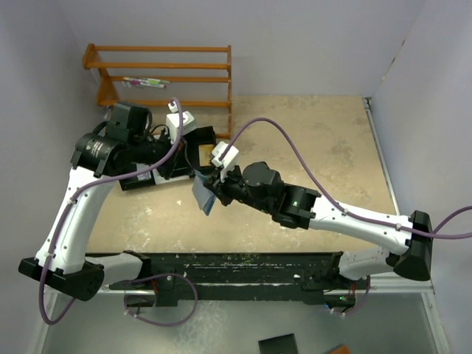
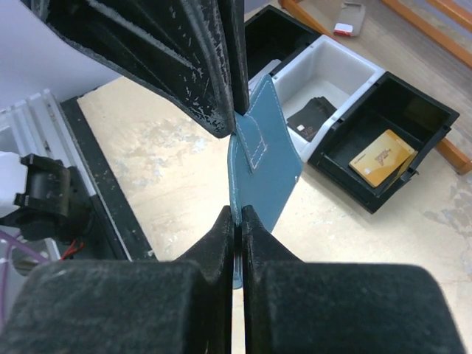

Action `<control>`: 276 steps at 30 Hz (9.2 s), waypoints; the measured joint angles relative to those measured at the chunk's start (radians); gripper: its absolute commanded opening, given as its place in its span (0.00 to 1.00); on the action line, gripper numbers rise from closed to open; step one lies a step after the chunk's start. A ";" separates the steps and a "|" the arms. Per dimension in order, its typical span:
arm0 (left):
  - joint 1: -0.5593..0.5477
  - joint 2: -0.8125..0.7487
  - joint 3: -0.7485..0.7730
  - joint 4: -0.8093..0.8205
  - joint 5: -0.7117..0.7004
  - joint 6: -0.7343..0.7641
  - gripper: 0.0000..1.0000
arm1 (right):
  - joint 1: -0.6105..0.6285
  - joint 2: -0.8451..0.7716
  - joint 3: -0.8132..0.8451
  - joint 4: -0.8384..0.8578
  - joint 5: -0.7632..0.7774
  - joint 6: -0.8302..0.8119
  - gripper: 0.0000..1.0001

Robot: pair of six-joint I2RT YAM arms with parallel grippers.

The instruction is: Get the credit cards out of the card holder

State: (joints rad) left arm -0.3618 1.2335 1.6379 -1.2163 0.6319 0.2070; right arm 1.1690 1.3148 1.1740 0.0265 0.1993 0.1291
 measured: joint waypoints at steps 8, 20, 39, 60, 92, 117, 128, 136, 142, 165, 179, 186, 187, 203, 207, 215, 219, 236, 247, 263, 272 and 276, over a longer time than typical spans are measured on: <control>-0.002 -0.065 -0.011 0.002 0.101 0.086 0.99 | -0.126 -0.061 -0.003 -0.048 -0.243 0.110 0.00; -0.005 -0.301 -0.253 0.076 0.060 0.233 0.99 | -0.283 -0.047 0.037 -0.076 -0.853 0.204 0.00; -0.005 -0.311 -0.294 0.120 0.222 0.209 0.06 | -0.305 0.093 0.144 0.032 -1.114 0.340 0.31; 0.047 -0.203 -0.221 0.391 0.465 -0.327 0.00 | -0.396 -0.283 -0.326 0.382 -1.048 0.573 0.66; 0.074 -0.193 -0.220 0.520 0.639 -0.510 0.00 | -0.396 -0.332 -0.376 0.421 -0.937 0.589 0.55; 0.075 -0.227 -0.259 0.403 0.458 -0.281 0.14 | -0.279 -0.135 -0.228 0.400 -0.698 0.698 0.27; 0.080 -0.224 -0.262 0.367 0.436 -0.226 0.87 | -0.245 -0.112 -0.190 0.318 -0.618 0.697 0.00; 0.080 -0.241 -0.214 0.291 0.388 -0.074 0.94 | -0.247 -0.127 -0.184 0.175 -0.613 0.633 0.00; 0.080 -0.307 -0.311 0.252 0.280 0.085 0.95 | -0.249 -0.126 -0.122 0.127 -0.696 0.578 0.00; 0.080 -0.276 -0.317 0.278 0.428 -0.074 0.00 | -0.280 -0.124 -0.070 0.125 -0.758 0.539 0.51; 0.079 -0.119 -0.235 0.117 0.451 -0.004 0.00 | -0.279 0.116 0.418 -0.403 -0.819 0.116 0.62; 0.079 -0.113 -0.204 0.059 0.441 0.048 0.00 | -0.260 0.185 0.470 -0.585 -0.818 -0.034 0.23; 0.079 -0.113 -0.200 0.054 0.442 0.051 0.00 | -0.254 0.191 0.470 -0.598 -0.817 -0.045 0.07; 0.080 -0.256 -0.230 0.278 0.339 -0.155 0.99 | -0.386 -0.073 0.230 -0.199 -0.721 0.231 0.00; 0.080 -0.320 -0.282 0.417 0.309 -0.327 0.99 | -0.386 -0.248 0.069 0.072 -0.651 0.393 0.00; 0.080 -0.357 -0.359 0.762 0.326 -0.698 0.99 | -0.380 -0.277 -0.040 0.425 -0.552 0.640 0.00; 0.087 -0.358 -0.414 0.944 0.380 -0.879 1.00 | -0.377 -0.238 -0.061 0.487 -0.496 0.714 0.00; 0.093 -0.382 -0.459 1.175 0.441 -1.061 0.54 | -0.294 -0.196 -0.243 0.705 -0.374 0.845 0.00; 0.102 -0.378 -0.491 1.118 0.413 -1.005 0.17 | -0.260 -0.183 -0.311 0.842 -0.313 0.880 0.00; 0.106 -0.360 -0.488 0.958 0.388 -0.889 0.00 | -0.392 -0.288 -0.228 0.472 -0.443 0.879 0.70; 0.106 -0.334 -0.426 0.710 0.161 -0.710 0.00 | -0.536 -0.303 0.127 -0.087 -0.478 0.671 0.70; 0.106 -0.317 -0.408 0.647 0.079 -0.641 0.00 | -0.529 -0.311 0.146 -0.108 -0.548 0.634 0.72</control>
State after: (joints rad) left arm -0.2554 0.9165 1.2297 -0.5694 0.7109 -0.4343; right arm 0.6399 1.0035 1.3197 -0.0818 -0.3489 0.7635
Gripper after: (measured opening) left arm 0.188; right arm 0.707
